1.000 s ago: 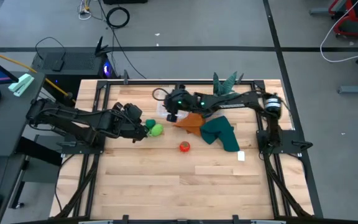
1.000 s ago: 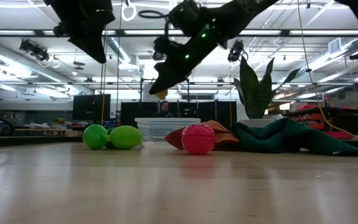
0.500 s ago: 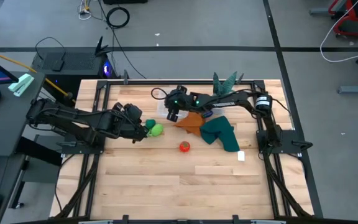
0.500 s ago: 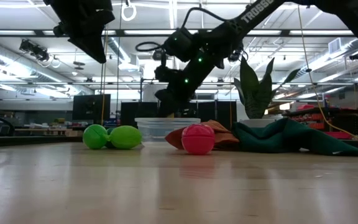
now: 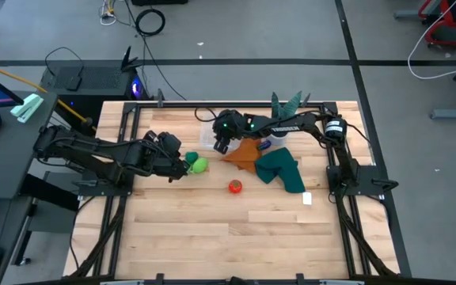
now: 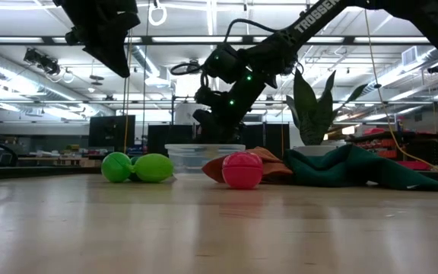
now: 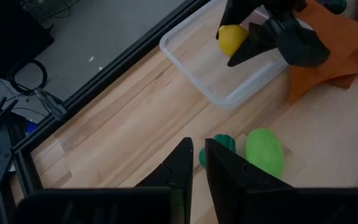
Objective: Pick and placing Produce into tupperware
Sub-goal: Put the yellow lemon into the transparent container, then put the red tomato into the transparent container
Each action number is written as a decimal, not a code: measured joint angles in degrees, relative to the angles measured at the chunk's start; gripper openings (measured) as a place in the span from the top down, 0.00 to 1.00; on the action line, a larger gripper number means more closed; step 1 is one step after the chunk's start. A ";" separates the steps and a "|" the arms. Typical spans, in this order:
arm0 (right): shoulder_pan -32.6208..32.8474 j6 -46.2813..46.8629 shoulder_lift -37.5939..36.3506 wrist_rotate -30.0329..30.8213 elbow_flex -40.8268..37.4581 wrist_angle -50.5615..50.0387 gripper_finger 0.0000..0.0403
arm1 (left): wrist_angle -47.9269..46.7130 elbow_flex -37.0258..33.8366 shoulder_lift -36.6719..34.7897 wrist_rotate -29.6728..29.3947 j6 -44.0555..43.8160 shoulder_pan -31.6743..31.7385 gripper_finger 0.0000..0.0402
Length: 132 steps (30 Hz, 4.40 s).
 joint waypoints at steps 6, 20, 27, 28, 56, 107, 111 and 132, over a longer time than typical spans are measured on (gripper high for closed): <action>0.00 1.18 -0.02 -0.21 0.00 -1.37 0.57 | 0.00 0.00 0.00 0.00 0.01 0.00 0.87; -0.24 0.93 -0.04 -1.26 0.00 -3.40 0.57 | 0.02 0.00 0.00 0.04 -0.01 0.00 0.87; -0.24 1.16 -0.07 -2.13 0.00 -4.44 0.57 | 0.02 0.00 0.00 0.07 -0.01 0.00 0.88; -0.25 1.16 -0.07 -2.14 0.00 -4.79 0.57 | 0.02 0.00 0.00 0.07 -0.01 -0.01 0.88; -0.26 1.86 -0.09 -3.66 0.00 -9.21 0.57 | 0.04 0.00 0.00 1.16 -0.01 -0.24 0.87; 0.21 -8.21 -0.11 -1.87 30.34 -34.12 0.52 | 0.00 0.00 0.00 1.11 0.12 -0.22 0.85; 1.41 -8.22 -0.11 -2.61 36.68 -44.32 0.52 | 0.00 0.00 0.00 1.09 0.59 -0.22 0.84; 19.87 8.38 -10.04 1.59 42.47 -70.71 0.52 | 0.09 0.00 0.02 1.49 4.54 -3.19 0.82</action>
